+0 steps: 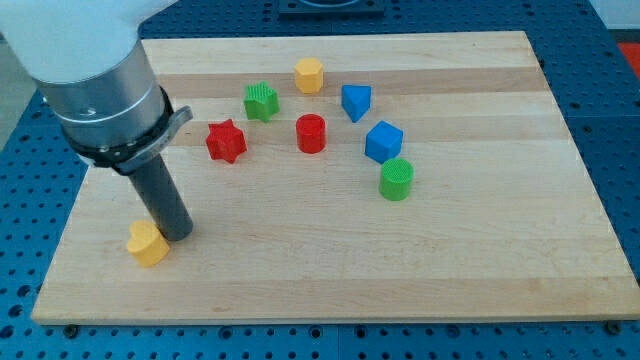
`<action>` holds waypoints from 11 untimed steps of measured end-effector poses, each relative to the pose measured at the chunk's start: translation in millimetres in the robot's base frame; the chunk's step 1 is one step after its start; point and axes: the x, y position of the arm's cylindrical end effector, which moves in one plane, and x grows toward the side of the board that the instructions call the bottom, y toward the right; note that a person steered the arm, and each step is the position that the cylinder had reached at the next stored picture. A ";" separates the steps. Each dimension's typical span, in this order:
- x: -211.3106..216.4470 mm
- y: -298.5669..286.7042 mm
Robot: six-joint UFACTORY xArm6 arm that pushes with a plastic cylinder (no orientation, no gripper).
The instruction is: Move the red star above the yellow heart
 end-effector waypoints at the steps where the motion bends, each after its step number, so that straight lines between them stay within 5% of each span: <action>1: 1.8 -15.9; 3: 10.6 -22.7; 5: -109.3 65.9; 8: -181.2 76.2; 11: -168.0 27.2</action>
